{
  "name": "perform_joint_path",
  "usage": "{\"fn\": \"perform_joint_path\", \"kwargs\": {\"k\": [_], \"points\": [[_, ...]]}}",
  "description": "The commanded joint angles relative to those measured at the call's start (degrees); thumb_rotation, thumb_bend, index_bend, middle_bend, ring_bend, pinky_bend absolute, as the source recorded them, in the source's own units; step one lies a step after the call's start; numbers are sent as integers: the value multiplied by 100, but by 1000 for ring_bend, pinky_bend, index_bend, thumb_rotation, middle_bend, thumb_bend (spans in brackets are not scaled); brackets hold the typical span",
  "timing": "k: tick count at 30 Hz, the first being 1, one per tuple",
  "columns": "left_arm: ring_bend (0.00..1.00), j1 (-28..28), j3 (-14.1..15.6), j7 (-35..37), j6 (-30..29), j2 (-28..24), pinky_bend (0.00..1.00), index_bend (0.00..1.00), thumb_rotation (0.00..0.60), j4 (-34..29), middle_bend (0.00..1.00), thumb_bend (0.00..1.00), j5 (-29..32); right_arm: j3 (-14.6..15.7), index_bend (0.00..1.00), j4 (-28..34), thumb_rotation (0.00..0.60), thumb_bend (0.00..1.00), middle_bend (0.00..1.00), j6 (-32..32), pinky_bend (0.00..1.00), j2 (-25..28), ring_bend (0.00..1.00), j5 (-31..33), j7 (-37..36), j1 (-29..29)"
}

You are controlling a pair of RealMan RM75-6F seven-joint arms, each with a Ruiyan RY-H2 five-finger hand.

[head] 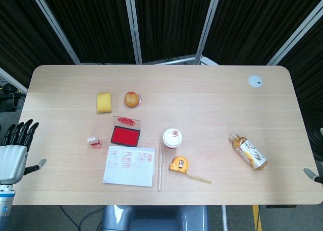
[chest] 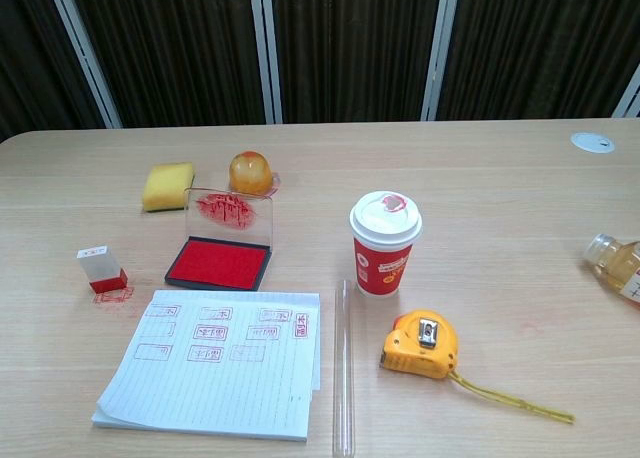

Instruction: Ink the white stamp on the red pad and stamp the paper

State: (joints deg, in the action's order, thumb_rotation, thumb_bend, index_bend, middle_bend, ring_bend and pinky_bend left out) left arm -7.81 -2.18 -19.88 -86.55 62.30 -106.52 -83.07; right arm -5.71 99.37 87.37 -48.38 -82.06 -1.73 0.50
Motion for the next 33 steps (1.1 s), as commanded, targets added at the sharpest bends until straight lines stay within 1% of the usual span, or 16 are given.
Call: {"fn": "perform_joint_path", "kwargs": {"k": [1, 5, 6, 8, 10, 12, 13, 14, 15, 19, 21, 24, 25, 29, 33], "points": [[0, 7, -3, 3, 6, -4, 0, 0, 600, 8, 0, 0, 5, 1, 0, 7, 600, 0, 0, 0, 0, -2, 0, -6, 2, 2], [0, -22, -25, 25, 159, 16, 2, 0, 600, 48, 0, 0, 165, 4, 0, 40, 600, 0, 0, -21, 0, 3, 0, -20, 2, 17], [12, -78, -65, 43, 283, 48, 38, 0, 600, 60, 0, 0, 285, 1, 0, 53, 600, 0, 0, -26, 0, 5, 0, -22, 0, 23], [140, -189, -155, 62, 476, 124, 204, 0, 600, 76, 0, 0, 471, -1, 0, 67, 600, 0, 0, -43, 0, 5, 0, -26, 10, 37], [422, -373, -307, 169, 738, 309, 487, 0, 600, 119, 0, 0, 695, -3, 0, 72, 600, 0, 0, -69, 0, -1, 0, -22, 28, 55], [600, -583, -461, 289, 1015, 582, 638, 22, 600, 249, 5, 0, 910, -10, 0, 75, 600, 0, 0, -109, 0, -11, 0, 6, 49, 77], [665, -656, -510, 272, 1102, 691, 691, 54, 600, 314, 23, 0, 1003, -13, 0, 75, 600, 0, 0, -123, 0, -13, 0, 20, 54, 85], [696, -768, -586, 170, 1218, 863, 721, 82, 600, 428, 42, 0, 1163, -20, 0, 74, 600, 0, 0, -145, 0, -17, 0, 43, 63, 96], [731, -859, -633, 62, 1322, 1001, 757, 136, 600, 509, 89, 0, 1303, -28, 0, 72, 600, 0, 0, -161, 0, -21, 0, 63, 72, 107], [795, -1314, -895, -426, 1844, 1752, 831, 286, 600, 856, 253, 20, 2221, -75, 0, 33, 600, 0, 0, -247, 0, -60, 0, 183, 139, 167], [808, -1469, -996, -653, 1905, 2057, 846, 329, 600, 1024, 325, 49, 2559, -91, 0, 7, 600, 0, 0, -301, 0, -92, 0, 244, 174, 196], [815, -1642, -1095, -960, 1886, 2437, 853, 366, 600, 1276, 398, 93, 2933, -96, 0, -55, 600, 0, 0, -398, 0, -143, 0, 314, 239, 244], [816, -1713, -1135, -1042, 1902, 2582, 854, 370, 600, 1396, 407, 102, 3083, -96, 0, -92, 600, 0, 0, -450, 0, -172, 0, 347, 271, 268], [818, -1860, -1196, -1087, 2069, 2854, 854, 373, 600, 1713, 420, 108, 3438, -103, 0, -175, 600, 0, 0, -559, 0, -244, 0, 427, 348, 326], [819, -1956, -1262, -1009, 2161, 3031, 855, 369, 600, 2006, 424, 111, 3612, -103, 0, -225, 600, 0, 0, -628, 0, -285, 0, 502, 402, 351]]}}
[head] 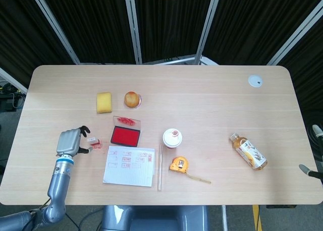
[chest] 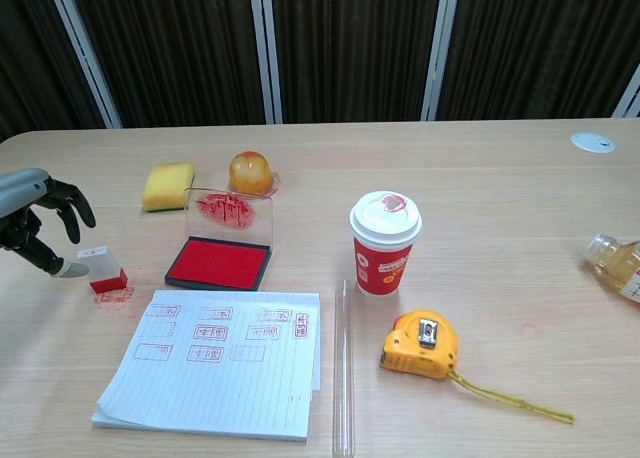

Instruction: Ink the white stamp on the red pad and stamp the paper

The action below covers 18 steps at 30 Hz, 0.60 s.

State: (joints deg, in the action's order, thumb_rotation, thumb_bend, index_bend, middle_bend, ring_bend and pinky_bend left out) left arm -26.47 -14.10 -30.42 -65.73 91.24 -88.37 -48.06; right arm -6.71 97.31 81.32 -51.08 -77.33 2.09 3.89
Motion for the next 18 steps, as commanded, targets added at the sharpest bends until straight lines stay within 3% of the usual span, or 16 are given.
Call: {"fn": "perform_joint_path", "kwargs": {"k": [1, 12, 18], "points": [[819, -102, -81, 70, 75, 168, 855, 368, 600, 255, 424, 111, 121, -3, 0, -26, 600, 0, 0, -29, 0, -21, 0, 44, 29, 12], [819, -217, -71, 296, 224, 313, 855, 407, 600, 704, 430, 113, 137, 5, 0, -71, 600, 0, 0, -38, 0, -55, 0, 112, 84, 3], [819, -269, -22, 320, 298, 400, 855, 430, 600, 881, 426, 187, 162, 1, 0, -78, 600, 0, 0, -43, 0, -64, 0, 134, 97, 8]]}}
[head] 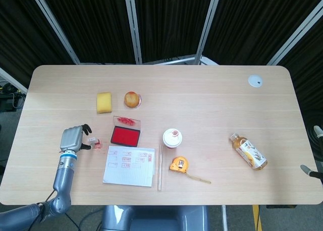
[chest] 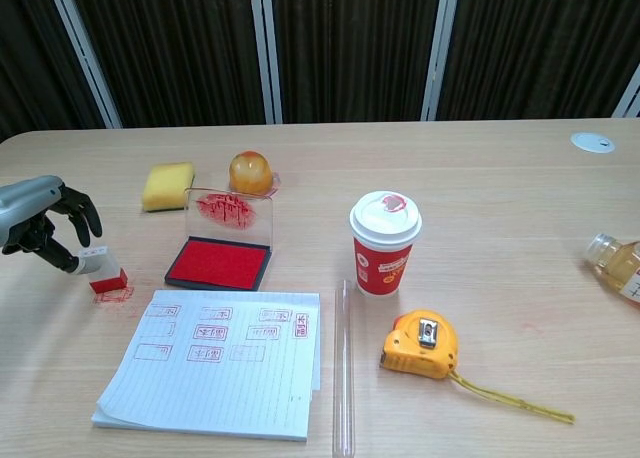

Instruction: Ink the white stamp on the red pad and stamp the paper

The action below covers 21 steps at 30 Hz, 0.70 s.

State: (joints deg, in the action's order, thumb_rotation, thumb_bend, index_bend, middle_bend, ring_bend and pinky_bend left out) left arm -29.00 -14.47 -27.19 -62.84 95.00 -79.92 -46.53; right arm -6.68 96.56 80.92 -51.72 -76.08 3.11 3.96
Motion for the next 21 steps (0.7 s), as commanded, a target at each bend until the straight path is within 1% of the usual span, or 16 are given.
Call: {"fn": "perform_joint_path", "kwargs": {"k": [1, 6, 13, 18, 21], "points": [[819, -24, 21, -5, 13, 31, 855, 427, 600, 57, 423, 187, 7, -4, 0, -3, 600, 0, 0, -9, 0, 1, 0, 15, -13, 2], [819, -48, 25, 19, 64, 37, 856, 428, 600, 80, 435, 223, 72, 0, 0, -8, 600, 0, 0, -43, 0, 6, 0, 19, -39, 14], [819, -101, 14, -14, 77, 43, 856, 429, 600, 39, 480, 224, 166, 1, 0, -18, 600, 0, 0, -47, 0, 1, 0, 37, -35, 12], [819, -145, 4, -56, 92, 69, 855, 433, 600, 56, 487, 227, 261, 0, 0, -42, 600, 0, 0, -70, 0, -16, 0, 58, -18, 24], [819, -172, -4, -80, 95, 79, 856, 455, 600, 56, 504, 228, 312, 0, 0, -53, 600, 0, 0, -79, 0, -25, 0, 69, -5, 29]]}}
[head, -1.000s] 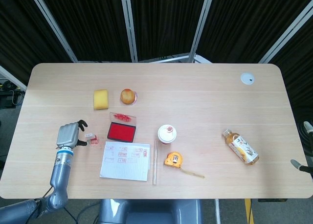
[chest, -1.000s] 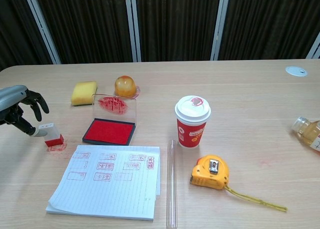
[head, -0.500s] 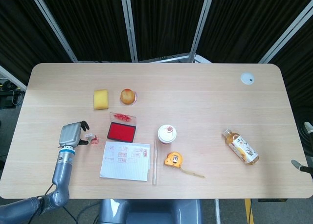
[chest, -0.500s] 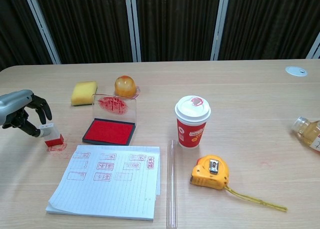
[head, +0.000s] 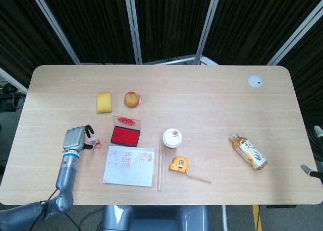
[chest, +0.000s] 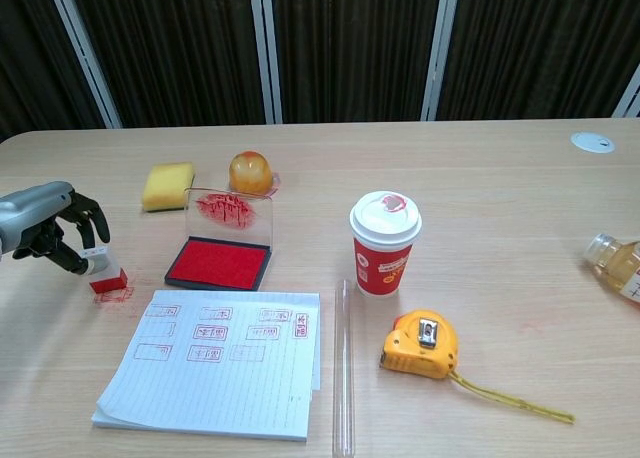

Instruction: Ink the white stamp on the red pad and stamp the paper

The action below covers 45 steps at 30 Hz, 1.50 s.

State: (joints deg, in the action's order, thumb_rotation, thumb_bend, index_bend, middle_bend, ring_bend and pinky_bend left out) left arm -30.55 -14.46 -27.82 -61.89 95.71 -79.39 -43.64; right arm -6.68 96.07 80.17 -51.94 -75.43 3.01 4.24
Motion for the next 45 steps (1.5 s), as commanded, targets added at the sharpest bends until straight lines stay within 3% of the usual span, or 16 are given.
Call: {"fn": "perform_joint_path", "kwargs": {"k": [1, 19, 26, 32, 35, 45], "points": [[819, -25, -3, -28, -1, 11, 856, 466, 600, 5, 512, 229, 33, 1, 0, -6, 600, 0, 0, -6, 0, -5, 0, 6, 6, 3], [819, -117, 13, -140, 34, -12, 855, 544, 600, 7, 564, 289, 286, 4, 0, -50, 600, 0, 0, -54, 0, -47, 0, 65, 69, 23], [819, -118, -7, 3, 9, -263, 855, 545, 600, -378, 565, 289, 117, 7, 0, -54, 600, 0, 0, -60, 0, -60, 0, 70, 94, 30], [819, -181, 25, 306, 241, -732, 856, 543, 600, -992, 561, 288, -477, 1, 0, -55, 600, 0, 0, -75, 0, -69, 0, 104, 115, 37], [819, -365, 97, 608, 849, -1115, 856, 547, 600, -1222, 558, 289, -964, -7, 0, -65, 600, 0, 0, -104, 0, -81, 0, 146, 138, 49], [819, -1121, 321, 805, 1932, -1360, 855, 566, 600, -820, 574, 288, -2240, -32, 0, -132, 600, 0, 0, -159, 0, -147, 0, 307, 306, 78]]}}
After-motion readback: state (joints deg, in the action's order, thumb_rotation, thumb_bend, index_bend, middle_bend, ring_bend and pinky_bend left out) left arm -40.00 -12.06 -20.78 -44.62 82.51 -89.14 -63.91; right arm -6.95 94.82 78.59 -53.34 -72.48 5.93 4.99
